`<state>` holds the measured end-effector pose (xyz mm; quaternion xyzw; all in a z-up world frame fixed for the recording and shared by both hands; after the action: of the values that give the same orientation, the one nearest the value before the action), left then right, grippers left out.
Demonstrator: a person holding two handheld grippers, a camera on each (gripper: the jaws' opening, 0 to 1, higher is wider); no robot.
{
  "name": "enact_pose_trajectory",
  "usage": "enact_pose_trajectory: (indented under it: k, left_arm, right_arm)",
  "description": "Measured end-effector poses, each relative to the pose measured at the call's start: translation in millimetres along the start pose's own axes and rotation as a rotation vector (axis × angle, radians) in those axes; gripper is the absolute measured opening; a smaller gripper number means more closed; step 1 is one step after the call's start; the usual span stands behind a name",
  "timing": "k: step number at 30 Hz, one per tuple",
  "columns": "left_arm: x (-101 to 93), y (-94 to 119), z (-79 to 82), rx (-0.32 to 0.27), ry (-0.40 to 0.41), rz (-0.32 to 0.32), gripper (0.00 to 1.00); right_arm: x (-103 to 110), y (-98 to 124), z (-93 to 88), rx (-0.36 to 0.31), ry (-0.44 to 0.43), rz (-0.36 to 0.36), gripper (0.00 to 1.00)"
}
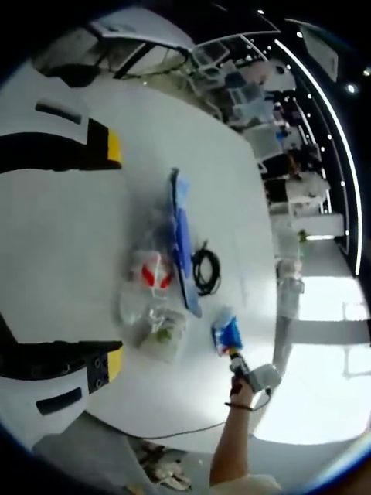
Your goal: Arrange the tabletop items into an orderly group along one side of the table until the central work area is clear of visible clutter.
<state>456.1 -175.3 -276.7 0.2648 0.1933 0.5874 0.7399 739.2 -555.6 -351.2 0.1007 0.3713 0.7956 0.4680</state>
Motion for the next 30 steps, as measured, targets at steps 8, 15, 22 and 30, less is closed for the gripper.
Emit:
enact_pose_trajectory:
  k: [8, 15, 22, 30]
  left_arm:
    - [-1.5, -1, -1.5, 0.014, -0.009, -0.004, 0.88]
    - [-0.1, -2, -2.0, 0.020, -0.001, 0.001, 0.88]
    - [-1.4, -2, 0.4, 0.013, -0.006, -0.003, 0.89]
    - [-1.6, -1, 2.6, 0.006, 0.002, -0.005, 0.90]
  right_arm:
    - [-4, -3, -3.1, 0.004, 0.003, 0.007, 0.08]
    - [-10, -2, 2.3, -0.029, -0.045, -0.016, 0.13]
    - [-9, 5, 16.5, -0.089, -0.189, -0.007, 0.45]
    - [-2, 13, 25.0, -0.100, -0.227, -0.013, 0.65]
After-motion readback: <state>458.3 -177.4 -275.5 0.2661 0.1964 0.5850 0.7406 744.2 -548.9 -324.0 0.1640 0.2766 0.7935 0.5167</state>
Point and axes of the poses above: the point that each gripper's makers call its tool centre point, and the gripper's own axes: y roughly backward along the fingers, x roughly to its left, z roughly out of its top, the point moved 4 cm from there along y, roughly backward along the fingers
